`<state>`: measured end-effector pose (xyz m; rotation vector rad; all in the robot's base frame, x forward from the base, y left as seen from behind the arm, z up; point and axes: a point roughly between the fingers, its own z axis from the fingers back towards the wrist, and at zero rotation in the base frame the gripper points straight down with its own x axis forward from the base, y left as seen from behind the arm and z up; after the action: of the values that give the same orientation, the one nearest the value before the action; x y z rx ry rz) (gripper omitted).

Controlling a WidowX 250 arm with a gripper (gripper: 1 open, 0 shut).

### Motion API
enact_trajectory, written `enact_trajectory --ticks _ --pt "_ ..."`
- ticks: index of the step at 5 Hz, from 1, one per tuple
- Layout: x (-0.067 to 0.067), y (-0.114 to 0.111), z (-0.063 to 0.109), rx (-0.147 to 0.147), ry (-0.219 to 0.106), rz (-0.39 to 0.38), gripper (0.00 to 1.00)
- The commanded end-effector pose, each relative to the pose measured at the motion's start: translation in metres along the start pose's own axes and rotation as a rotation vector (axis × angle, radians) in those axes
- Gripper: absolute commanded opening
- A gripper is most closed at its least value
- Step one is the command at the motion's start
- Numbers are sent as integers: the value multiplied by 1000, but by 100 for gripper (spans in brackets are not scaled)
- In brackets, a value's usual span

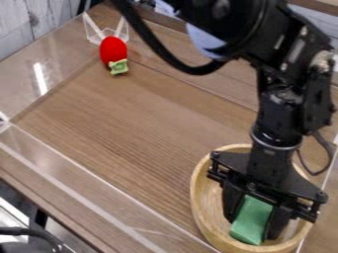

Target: Put the green block in the brown bowl

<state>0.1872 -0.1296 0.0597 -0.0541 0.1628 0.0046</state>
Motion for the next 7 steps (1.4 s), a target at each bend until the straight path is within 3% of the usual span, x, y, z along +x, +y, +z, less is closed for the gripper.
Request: enact_trajectory --ticks 1,3,4,6,7 --pt "1 -11 25 4 -60 33 0" --pt "4 -8 34 34 -81 115 0" --pt "8 -3 33 34 -79 165 0" --pt "18 -17 28 40 -72 235 0" --pt "18 -10 28 46 -72 247 0"
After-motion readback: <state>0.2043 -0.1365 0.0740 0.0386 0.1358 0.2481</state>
